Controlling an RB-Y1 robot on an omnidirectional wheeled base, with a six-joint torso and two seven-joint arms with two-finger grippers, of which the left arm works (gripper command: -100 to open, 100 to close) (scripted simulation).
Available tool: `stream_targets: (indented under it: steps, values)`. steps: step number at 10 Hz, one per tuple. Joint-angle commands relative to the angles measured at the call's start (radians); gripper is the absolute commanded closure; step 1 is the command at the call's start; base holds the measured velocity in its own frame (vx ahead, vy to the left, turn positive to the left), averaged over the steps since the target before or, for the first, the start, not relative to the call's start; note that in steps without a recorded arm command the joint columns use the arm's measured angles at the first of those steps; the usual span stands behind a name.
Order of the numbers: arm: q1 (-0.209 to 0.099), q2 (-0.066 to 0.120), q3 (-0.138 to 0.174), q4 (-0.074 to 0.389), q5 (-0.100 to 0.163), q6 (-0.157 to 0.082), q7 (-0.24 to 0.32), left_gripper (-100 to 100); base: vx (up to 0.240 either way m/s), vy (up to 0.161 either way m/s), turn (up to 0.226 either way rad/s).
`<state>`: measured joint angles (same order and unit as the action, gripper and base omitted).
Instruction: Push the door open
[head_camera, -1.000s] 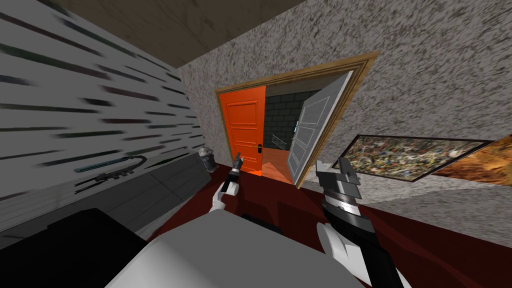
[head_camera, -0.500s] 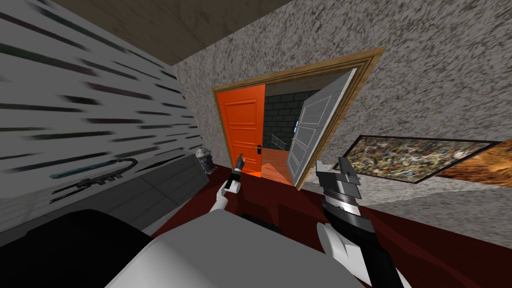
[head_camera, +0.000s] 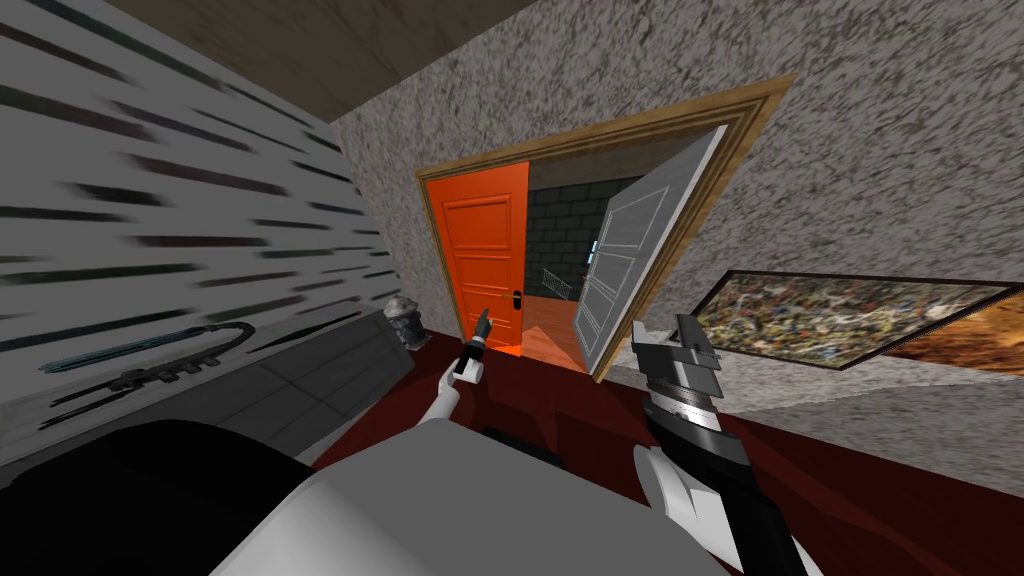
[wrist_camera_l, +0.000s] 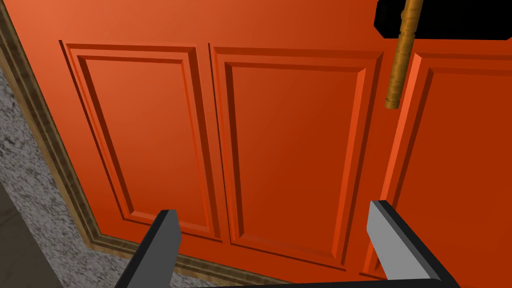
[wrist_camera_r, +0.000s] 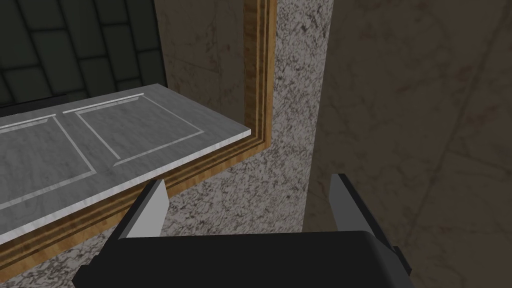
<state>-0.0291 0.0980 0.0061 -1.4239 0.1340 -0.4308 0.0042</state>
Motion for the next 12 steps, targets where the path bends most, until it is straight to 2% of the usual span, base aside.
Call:
stream_targets:
  steps: [1, 2, 4, 5, 7, 8, 10, 11, 12]
  values:
    - [-0.031, 0.003, 0.000, 0.050, 0.003, -0.002, -0.001, -100, 0.048, 0.009, -0.012]
    - [-0.031, 0.003, 0.000, 0.055, 0.003, -0.002, -0.001, -100, 0.042, 0.009, -0.012]
    - [-0.076, 0.011, -0.001, 0.123, 0.010, -0.003, -0.001, -100, 0.056, 0.006, -0.019]
    - [-0.076, 0.011, -0.001, 0.133, 0.010, -0.003, -0.001, -100, 0.064, 0.009, -0.012]
    - [-0.120, 0.019, -0.002, 0.196, 0.016, -0.005, -0.001, -100, 0.080, 0.005, -0.018]
    - [-0.120, 0.019, -0.002, 0.210, 0.016, -0.005, -0.001, -100, 0.067, 0.001, -0.010]
    - [-0.162, 0.025, -0.003, 0.276, 0.021, -0.007, 0.000, -100, 0.060, 0.005, -0.019]
    - [-0.162, 0.025, -0.003, 0.284, 0.021, -0.007, 0.000, -100, 0.061, 0.007, -0.009]
    - [-0.183, 0.028, -0.003, 0.320, 0.024, -0.008, 0.000, -100, 0.062, 0.008, -0.016]
